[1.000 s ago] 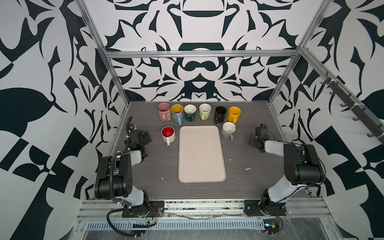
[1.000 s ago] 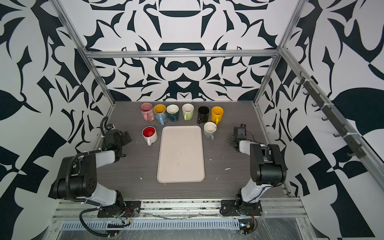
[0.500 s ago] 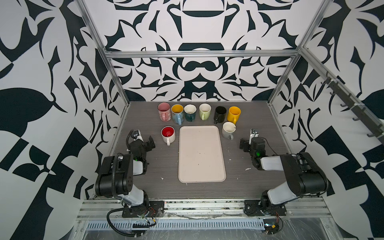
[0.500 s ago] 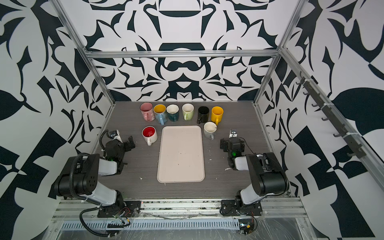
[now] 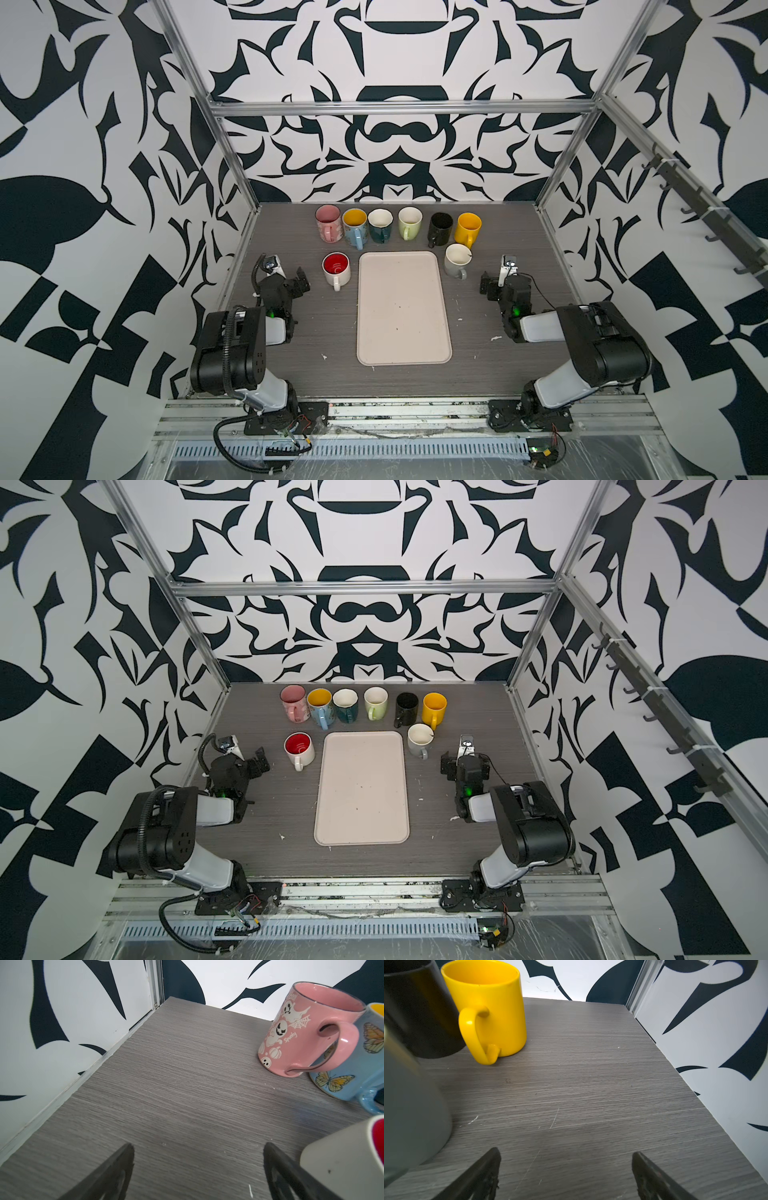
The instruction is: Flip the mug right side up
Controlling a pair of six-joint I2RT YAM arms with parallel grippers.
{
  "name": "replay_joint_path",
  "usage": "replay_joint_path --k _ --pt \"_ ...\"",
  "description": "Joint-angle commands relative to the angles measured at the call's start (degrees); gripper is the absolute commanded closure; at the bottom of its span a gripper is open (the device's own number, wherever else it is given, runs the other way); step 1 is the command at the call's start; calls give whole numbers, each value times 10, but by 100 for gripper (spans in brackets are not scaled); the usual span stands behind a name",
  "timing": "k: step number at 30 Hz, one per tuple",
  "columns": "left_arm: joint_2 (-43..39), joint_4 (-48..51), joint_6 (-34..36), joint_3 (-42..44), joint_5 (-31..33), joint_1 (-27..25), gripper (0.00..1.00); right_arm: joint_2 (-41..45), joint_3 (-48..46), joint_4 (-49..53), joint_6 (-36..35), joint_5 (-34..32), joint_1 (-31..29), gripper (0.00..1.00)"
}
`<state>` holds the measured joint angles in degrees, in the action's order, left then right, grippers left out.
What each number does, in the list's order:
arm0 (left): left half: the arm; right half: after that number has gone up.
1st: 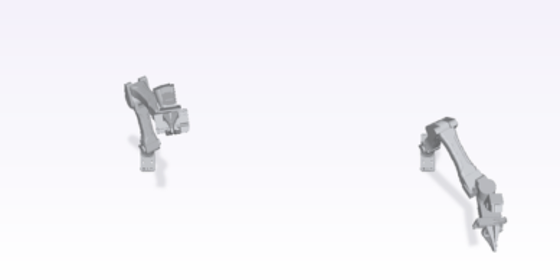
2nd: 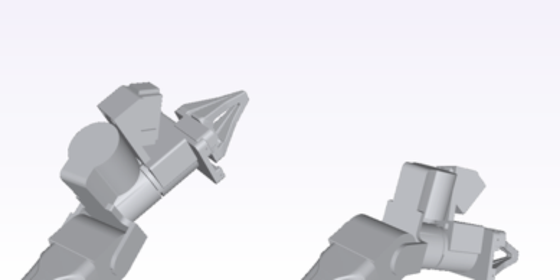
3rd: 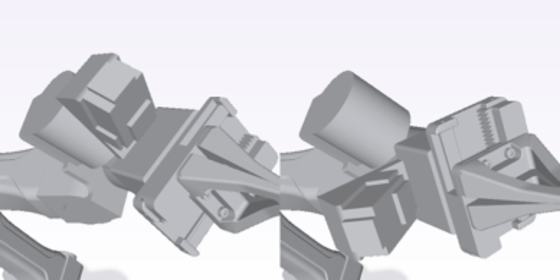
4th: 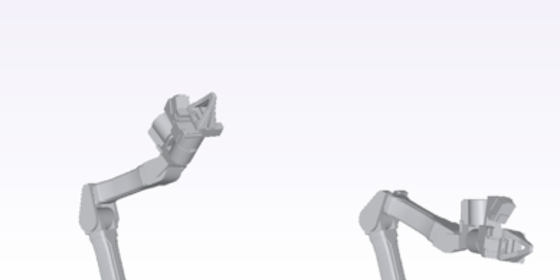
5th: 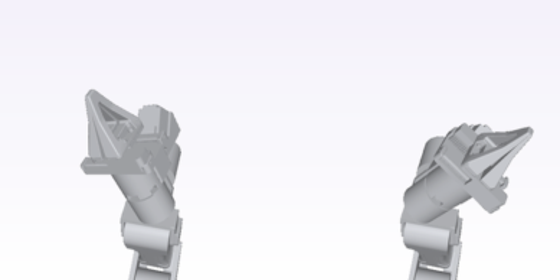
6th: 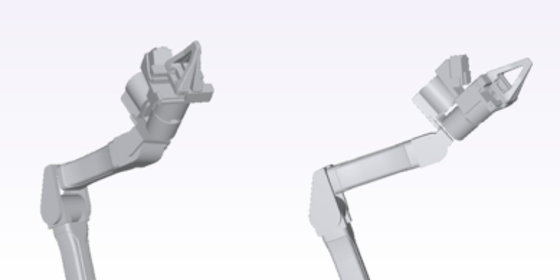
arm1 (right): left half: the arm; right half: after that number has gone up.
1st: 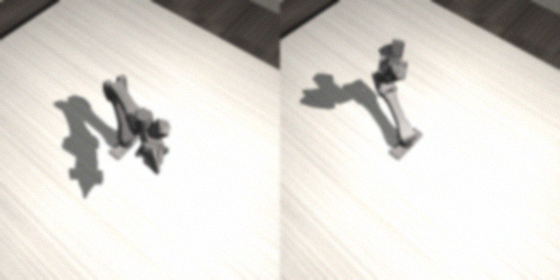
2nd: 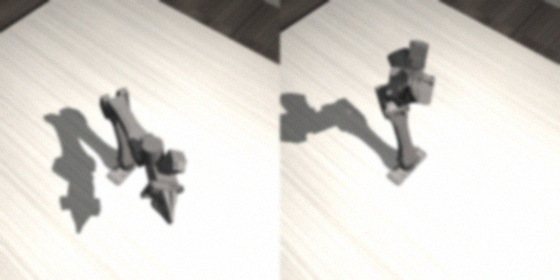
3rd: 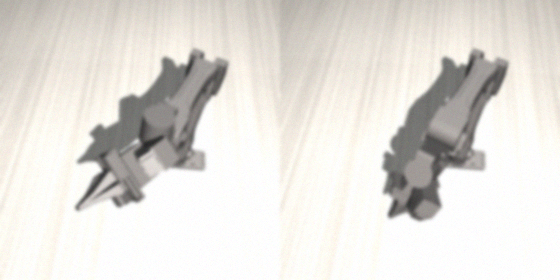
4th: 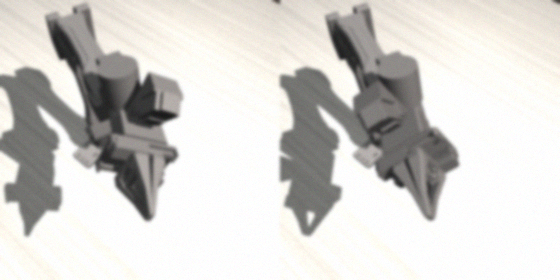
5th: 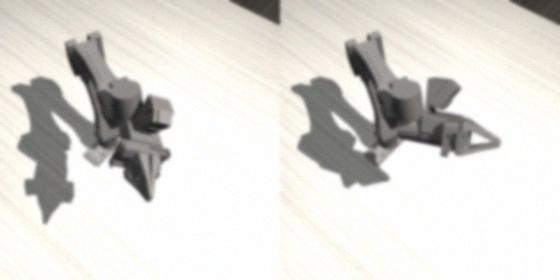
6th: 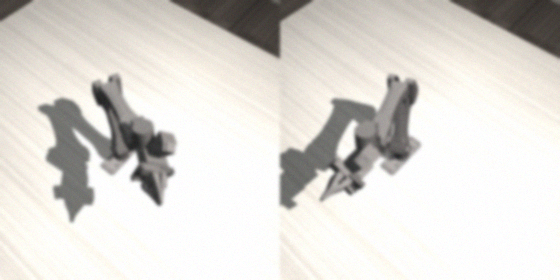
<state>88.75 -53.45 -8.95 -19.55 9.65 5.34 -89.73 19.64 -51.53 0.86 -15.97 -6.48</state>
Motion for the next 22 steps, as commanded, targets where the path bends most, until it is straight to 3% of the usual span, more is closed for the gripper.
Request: replay_joint_path --k 1,22 --pt "-4 1 -3 -8 6 1 1 4 0 -28 -5 -13 -3 0" --pt "-4 1 -3 -8 6 1 1 3 -1 -30 -1 -10 -1 0"
